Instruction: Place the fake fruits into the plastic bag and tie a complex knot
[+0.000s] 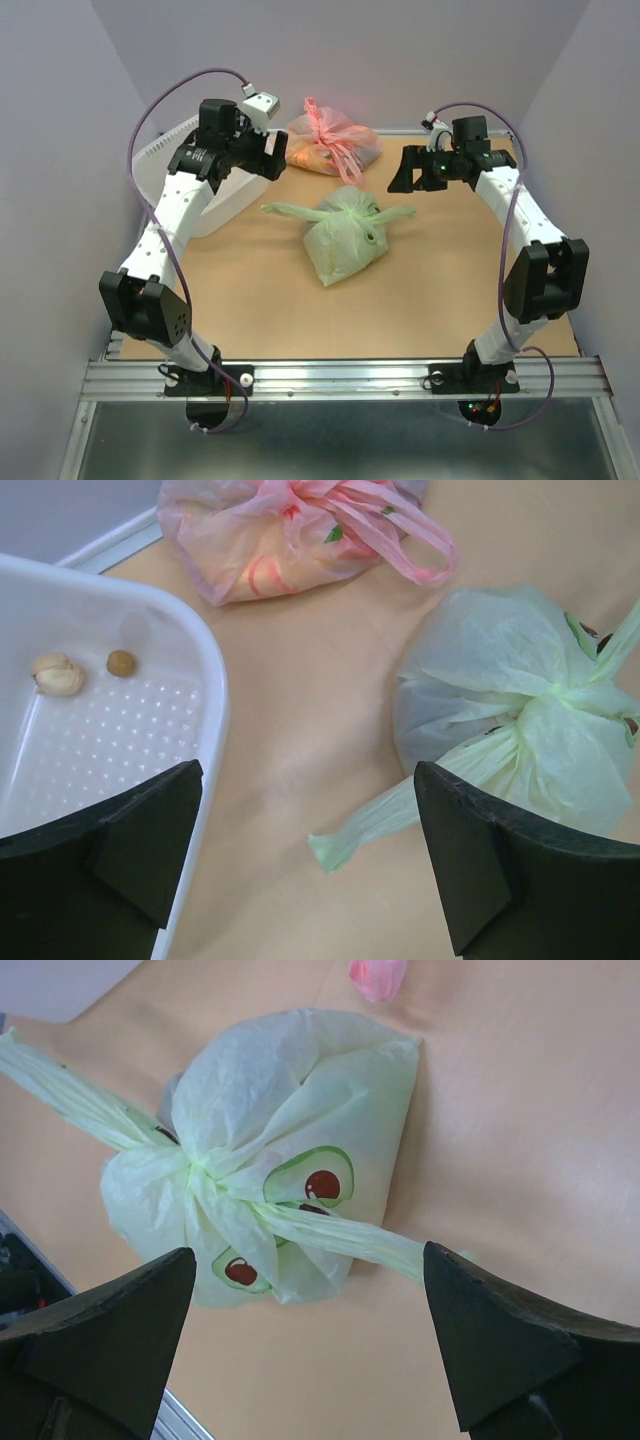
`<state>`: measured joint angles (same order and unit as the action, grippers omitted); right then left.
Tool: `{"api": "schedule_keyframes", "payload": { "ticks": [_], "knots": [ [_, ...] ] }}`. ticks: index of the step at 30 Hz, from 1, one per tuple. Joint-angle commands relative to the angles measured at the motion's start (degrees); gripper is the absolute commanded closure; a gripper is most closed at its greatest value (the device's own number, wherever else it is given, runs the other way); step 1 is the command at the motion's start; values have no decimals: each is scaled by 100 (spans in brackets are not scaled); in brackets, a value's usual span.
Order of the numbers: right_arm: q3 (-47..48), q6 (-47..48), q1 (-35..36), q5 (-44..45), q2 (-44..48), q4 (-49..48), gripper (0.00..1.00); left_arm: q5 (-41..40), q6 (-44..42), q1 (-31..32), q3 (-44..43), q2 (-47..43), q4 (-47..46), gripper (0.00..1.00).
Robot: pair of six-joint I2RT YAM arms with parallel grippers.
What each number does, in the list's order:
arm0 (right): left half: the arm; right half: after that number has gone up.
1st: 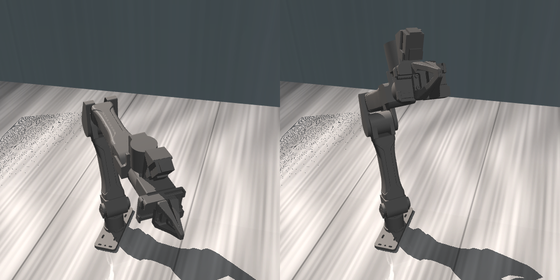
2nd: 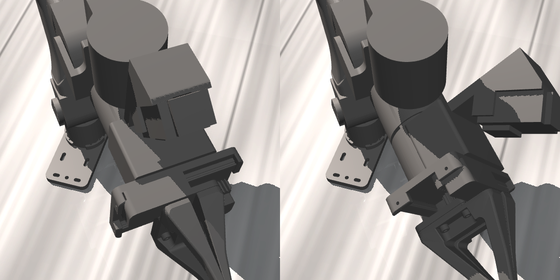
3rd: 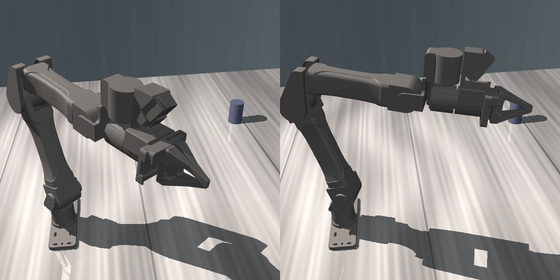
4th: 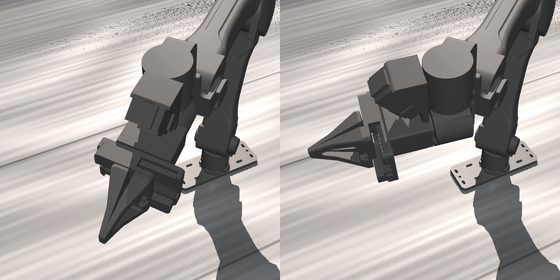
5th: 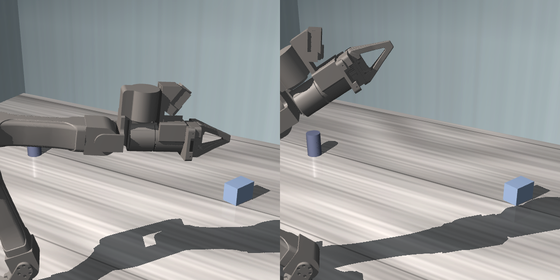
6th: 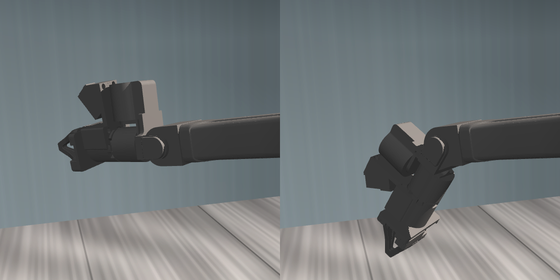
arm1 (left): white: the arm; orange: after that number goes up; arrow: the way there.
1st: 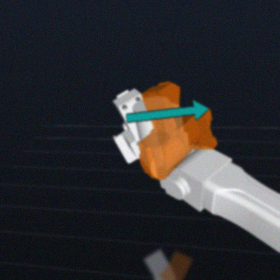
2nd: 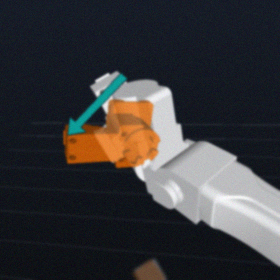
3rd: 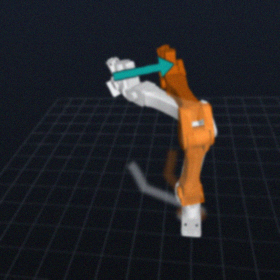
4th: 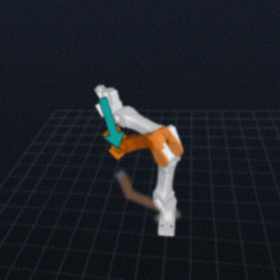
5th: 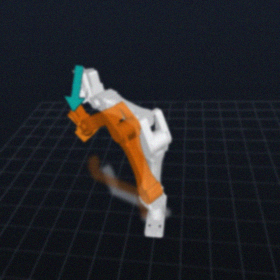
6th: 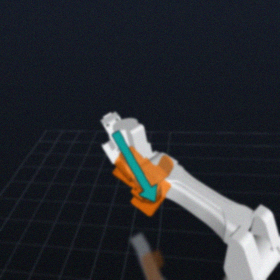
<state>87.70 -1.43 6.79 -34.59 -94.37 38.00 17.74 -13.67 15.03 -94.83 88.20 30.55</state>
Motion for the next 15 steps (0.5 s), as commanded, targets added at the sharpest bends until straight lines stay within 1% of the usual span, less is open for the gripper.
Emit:
{"api": "schedule_keyframes", "payload": {
  "ticks": [1, 3, 4, 5, 8, 13, 15],
  "knots": [
    [-51, -726, -37, -128, -275, -477, 0, -104, 461, 53, 245, 206, -435, 1],
    [-253, -806, -37, -48, -284, -530, 0, -148, 628, 132, 508, 162, -654, 1],
    [-367, -771, -37, -48, -232, -670, 0, -130, 681, 150, 779, 92, -759, 1],
    [-533, -727, -37, -57, -153, -793, 0, -130, 777, 193, 938, 13, -1022, 1],
    [-1087, -745, -37, 22, 277, -1215, 0, -139, 901, 360, 1543, -312, -1357, 1],
    [-2000, -674, 33, 390, 1006, -1391, 0, -112, 1007, 440, 2440, -743, -1604, 1],
    [-2195, -700, 51, 488, 1209, -1435, 0, -113, 1059, 440, 2644, -962, -1762, 1]
  ]
}}
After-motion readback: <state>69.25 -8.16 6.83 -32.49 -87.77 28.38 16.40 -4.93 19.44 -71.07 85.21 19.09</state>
